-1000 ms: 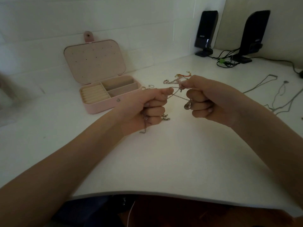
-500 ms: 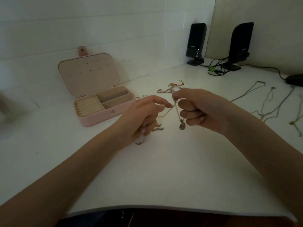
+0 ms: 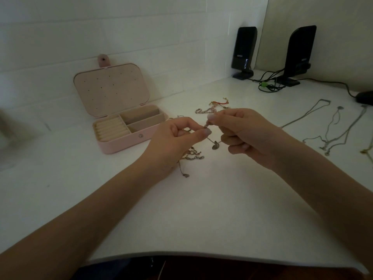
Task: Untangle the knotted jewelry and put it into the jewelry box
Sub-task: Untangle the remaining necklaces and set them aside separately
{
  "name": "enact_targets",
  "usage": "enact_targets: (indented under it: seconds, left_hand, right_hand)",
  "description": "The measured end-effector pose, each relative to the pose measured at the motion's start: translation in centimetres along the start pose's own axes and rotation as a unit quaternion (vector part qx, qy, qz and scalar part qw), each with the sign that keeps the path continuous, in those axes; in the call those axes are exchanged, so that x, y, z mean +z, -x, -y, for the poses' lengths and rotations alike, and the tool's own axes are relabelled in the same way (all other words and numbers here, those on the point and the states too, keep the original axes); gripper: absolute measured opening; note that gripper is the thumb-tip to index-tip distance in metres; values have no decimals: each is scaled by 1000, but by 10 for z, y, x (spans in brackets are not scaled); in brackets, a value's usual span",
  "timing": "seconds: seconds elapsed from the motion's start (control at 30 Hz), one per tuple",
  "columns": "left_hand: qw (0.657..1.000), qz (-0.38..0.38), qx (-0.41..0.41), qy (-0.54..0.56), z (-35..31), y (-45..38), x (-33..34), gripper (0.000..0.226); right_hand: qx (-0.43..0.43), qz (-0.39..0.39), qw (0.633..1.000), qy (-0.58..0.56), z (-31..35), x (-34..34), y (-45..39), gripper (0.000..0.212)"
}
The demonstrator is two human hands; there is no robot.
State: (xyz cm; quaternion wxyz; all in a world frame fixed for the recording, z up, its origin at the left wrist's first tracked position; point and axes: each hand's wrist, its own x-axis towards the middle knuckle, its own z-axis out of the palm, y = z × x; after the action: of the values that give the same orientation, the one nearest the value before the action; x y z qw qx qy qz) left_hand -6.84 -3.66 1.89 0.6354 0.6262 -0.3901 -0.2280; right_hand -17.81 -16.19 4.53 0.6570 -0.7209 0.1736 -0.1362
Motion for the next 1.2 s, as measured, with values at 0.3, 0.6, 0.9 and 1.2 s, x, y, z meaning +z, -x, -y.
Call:
enact_targets:
  seconds: [0.3, 0.6, 0.9, 1.2]
  left_hand:
    - [999, 8, 6, -35, 1, 0, -1, 18]
    - [999, -4, -17, -36, -4, 1, 0, 28]
    - [998, 29, -54, -21, -11, 5, 2, 30]
    - [982, 52, -120, 135, -10, 0, -4, 23]
  right_hand:
    - [51, 71, 996, -14, 1, 0, -1, 32]
    - [69, 89, 982, -149, 1, -1, -3, 29]
    - [82, 56, 985, -139, -1, -5, -4, 20]
    - [-17, -12, 994, 107, 4, -8, 0, 35]
